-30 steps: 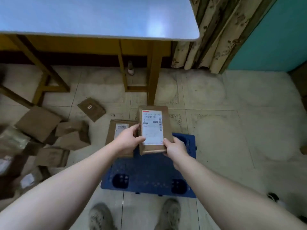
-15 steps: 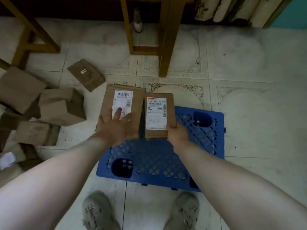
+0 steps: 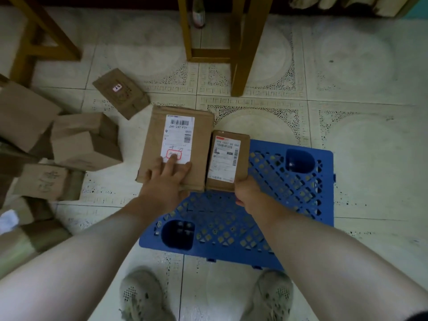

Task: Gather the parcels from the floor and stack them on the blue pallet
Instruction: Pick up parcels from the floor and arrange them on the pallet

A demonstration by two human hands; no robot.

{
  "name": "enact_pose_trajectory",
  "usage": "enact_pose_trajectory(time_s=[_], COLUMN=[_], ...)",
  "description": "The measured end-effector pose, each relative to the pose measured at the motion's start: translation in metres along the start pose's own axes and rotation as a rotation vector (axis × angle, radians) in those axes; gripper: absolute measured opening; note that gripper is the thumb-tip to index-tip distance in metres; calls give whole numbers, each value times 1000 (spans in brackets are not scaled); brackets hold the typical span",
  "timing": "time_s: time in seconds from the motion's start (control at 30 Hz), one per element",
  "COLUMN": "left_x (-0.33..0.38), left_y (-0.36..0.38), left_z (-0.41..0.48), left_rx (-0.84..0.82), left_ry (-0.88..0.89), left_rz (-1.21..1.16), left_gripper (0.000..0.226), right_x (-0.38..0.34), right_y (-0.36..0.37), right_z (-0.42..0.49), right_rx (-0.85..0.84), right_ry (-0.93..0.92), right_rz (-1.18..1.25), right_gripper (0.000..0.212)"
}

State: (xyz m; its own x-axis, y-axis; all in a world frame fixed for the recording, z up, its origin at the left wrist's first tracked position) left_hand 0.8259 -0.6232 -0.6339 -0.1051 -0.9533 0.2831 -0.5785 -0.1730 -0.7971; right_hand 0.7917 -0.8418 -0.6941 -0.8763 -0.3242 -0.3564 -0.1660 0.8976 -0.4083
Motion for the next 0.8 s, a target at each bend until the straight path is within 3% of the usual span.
enact_pose_trajectory(time_s=[0.23,0.33,0.43,0.57,0.8], left_x=[-30,-31,-35,-56,-135], left_y=[-17,-44,-85,-153,-216], left_z=[-21,-51,-90,-142,-229], left_rx=[-78,-106,-84,-42,83], left_ry=[-154,-193,-231,-259,-404], left_rz=[-197,-220,-299,-352,-452], left_gripper=[77,79,79,79,76], right_x=[-12,-27,-54,-113,-188], right_y=[0,-21,-36,-36,27], right_z=[-48,-95,-151,-229,-314], right_rx=[-101,-70,-56,-45,-95], right_ry=[-135,-128,-102,-212,-419], right_rz=[-81,-139,-174,-283,-451], right_gripper=[37,44,55,61,60])
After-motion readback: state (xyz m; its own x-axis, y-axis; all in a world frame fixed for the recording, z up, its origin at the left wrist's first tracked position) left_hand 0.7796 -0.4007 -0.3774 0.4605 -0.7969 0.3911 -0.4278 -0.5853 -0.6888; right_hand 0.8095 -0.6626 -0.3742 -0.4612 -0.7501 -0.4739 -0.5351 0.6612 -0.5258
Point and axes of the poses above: each hand's wrist, its own z-axis towards the middle knuckle, its own y-axis out of the palm, x = y × z, the point moved 7 cm from there along z, towards the middle knuckle, and after that the axes turned 10 degrees about -z, right-handed, at the moved point
